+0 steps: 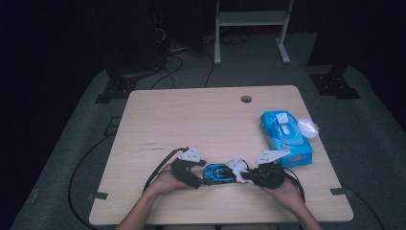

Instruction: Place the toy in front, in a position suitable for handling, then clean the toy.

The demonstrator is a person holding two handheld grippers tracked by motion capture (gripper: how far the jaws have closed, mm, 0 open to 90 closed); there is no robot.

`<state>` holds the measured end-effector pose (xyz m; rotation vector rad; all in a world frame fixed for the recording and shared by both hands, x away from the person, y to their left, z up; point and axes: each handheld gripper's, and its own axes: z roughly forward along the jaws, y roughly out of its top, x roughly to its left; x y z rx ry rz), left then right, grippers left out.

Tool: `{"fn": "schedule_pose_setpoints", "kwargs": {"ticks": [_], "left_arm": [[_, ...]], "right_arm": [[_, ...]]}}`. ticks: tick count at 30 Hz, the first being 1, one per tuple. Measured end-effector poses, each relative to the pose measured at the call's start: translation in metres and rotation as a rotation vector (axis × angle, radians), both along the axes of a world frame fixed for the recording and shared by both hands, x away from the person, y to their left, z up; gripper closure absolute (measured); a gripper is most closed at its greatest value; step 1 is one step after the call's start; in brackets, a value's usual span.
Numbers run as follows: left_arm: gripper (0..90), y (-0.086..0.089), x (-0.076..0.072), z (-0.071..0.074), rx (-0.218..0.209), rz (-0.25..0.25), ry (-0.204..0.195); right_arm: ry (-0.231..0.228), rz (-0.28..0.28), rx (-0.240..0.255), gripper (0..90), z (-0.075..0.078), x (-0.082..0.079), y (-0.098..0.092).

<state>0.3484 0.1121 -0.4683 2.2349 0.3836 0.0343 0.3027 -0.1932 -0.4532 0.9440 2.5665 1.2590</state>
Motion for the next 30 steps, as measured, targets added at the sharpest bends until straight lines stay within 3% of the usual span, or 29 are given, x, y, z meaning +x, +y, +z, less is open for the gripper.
{"fn": "schedule_pose_setpoints", "kwargs": {"ticks": [7, 16, 30], "left_arm": [[23.1, -0.0022, -0.0004, -0.0004, 0.009, 0.009, -0.012], [23.0, -0.0021, 0.0035, -0.0003, -0.026, 0.029, 0.004], [21.3, -0.0050, 0.0033, 0.0001, -0.038, 0.051, 0.021]], "right_arm": [[-0.006, 0.002, 0.003, 81.6, -0.0007, -0.0006, 0.0000], [-0.008, 0.005, 0.012, 81.5, -0.0017, -0.0003, -0.0007], [-0.020, 0.008, 0.004, 81.5, -0.0017, -0.0016, 0.0001]]}}
